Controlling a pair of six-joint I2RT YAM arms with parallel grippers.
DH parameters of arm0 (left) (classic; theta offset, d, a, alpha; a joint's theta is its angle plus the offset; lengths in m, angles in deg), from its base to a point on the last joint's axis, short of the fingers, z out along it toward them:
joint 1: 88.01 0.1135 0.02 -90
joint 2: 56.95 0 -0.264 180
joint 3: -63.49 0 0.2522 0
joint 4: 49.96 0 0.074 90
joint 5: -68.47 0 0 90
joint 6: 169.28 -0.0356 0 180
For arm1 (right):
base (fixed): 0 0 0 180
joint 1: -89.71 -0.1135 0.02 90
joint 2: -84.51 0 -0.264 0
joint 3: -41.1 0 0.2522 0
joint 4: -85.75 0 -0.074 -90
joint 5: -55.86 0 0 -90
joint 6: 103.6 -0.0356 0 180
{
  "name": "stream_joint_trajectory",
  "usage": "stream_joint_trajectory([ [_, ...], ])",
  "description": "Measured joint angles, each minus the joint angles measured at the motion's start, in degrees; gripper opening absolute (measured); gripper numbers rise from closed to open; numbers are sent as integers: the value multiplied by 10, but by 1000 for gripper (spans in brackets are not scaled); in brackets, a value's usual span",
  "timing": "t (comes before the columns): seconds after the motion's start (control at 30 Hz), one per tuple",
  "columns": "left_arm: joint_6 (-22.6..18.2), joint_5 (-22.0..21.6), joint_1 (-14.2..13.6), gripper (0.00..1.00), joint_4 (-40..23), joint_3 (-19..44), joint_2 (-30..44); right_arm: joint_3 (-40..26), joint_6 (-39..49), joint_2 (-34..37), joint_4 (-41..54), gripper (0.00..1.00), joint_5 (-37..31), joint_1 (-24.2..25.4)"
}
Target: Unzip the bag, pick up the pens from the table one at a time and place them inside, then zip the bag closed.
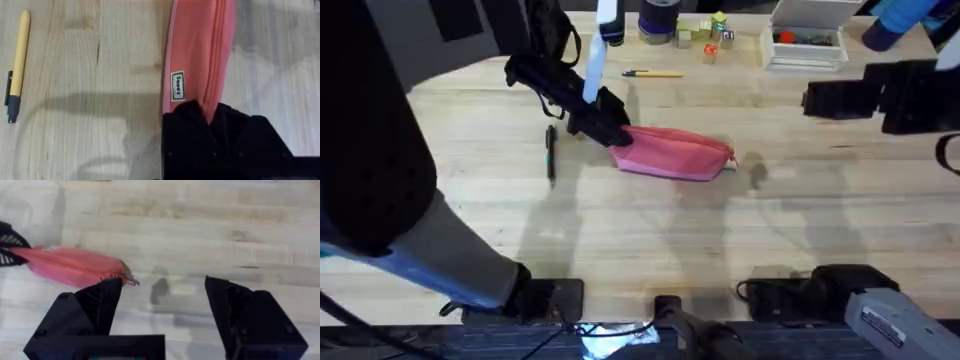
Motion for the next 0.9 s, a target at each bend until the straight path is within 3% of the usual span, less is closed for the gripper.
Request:
stream_joint_trajectory([
  [0.23, 0, 0, 0, 43, 0, 0, 0, -1, 28, 8, 21, 995, 2, 0],
  [0.27, 0, 0, 0, 43, 0, 0, 0, -1, 84, 26, 46, 995, 33, 1],
  [0.57, 0, 0, 0, 43, 0, 0, 0, -1, 283, 112, 118, 996, 154, 1],
  [0.9, 0, 0, 0, 43, 0, 0, 0, -1, 337, 211, 113, 996, 178, 1],
])
